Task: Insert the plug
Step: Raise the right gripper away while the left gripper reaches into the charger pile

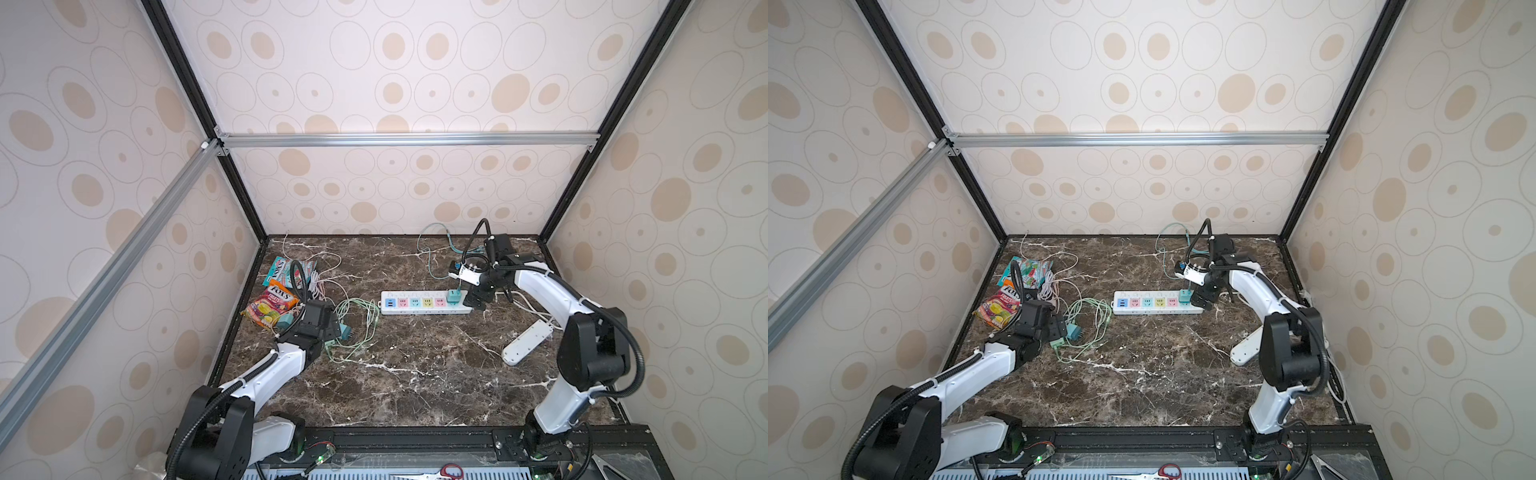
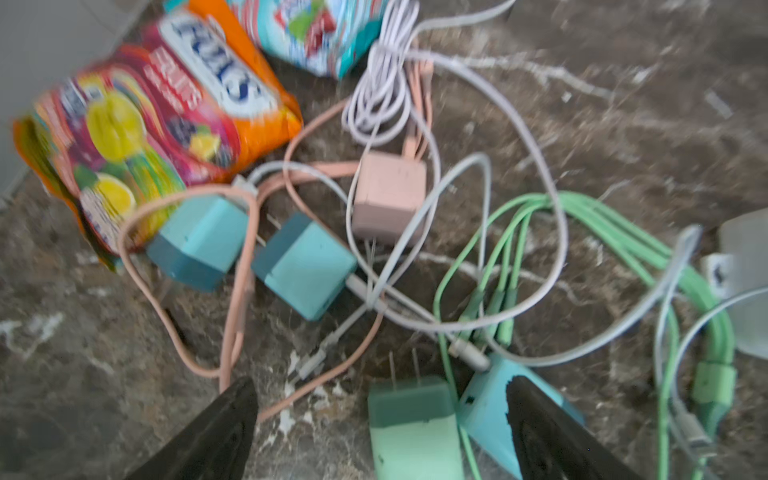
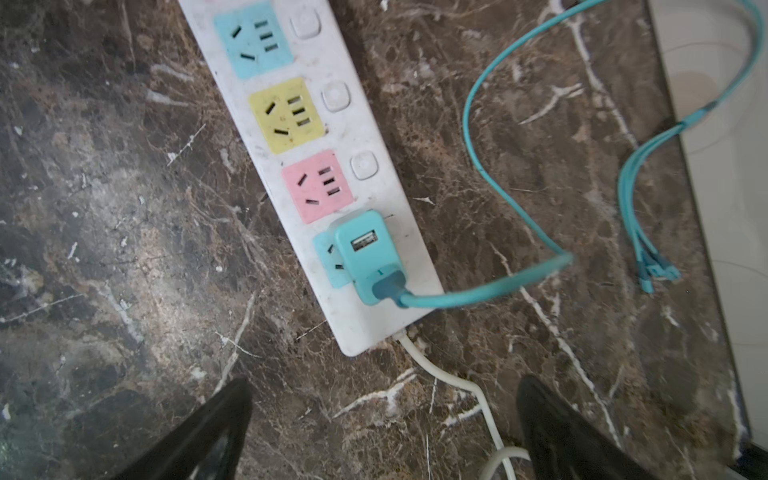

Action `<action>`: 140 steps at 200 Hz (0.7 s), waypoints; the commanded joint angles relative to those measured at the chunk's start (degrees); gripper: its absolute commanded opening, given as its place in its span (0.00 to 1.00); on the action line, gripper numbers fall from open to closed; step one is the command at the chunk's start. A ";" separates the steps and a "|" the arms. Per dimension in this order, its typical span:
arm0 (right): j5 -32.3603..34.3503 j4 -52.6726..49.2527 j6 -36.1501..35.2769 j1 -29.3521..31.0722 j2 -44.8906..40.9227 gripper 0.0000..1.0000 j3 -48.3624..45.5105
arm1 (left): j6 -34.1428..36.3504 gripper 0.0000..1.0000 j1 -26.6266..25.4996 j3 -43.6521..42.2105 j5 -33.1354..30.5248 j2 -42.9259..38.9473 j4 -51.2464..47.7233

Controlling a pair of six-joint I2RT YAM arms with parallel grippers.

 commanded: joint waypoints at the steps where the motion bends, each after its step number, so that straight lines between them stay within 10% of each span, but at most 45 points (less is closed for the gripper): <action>1: 1.85 17.65 12.42 0.33 -6.62 1.00 -5.62 | -2.98 0.88 1.07 1.37 6.81 1.76 -6.11; 56: 8.23 26.37 36.98 0.45 -13.50 1.00 -10.34 | -10.04 0.80 -3.96 -1.91 12.98 1.12 -7.35; 140: 3.58 40.35 40.20 0.67 -15.84 1.00 -18.20 | -18.34 0.73 -13.83 -6.37 20.47 4.34 -2.21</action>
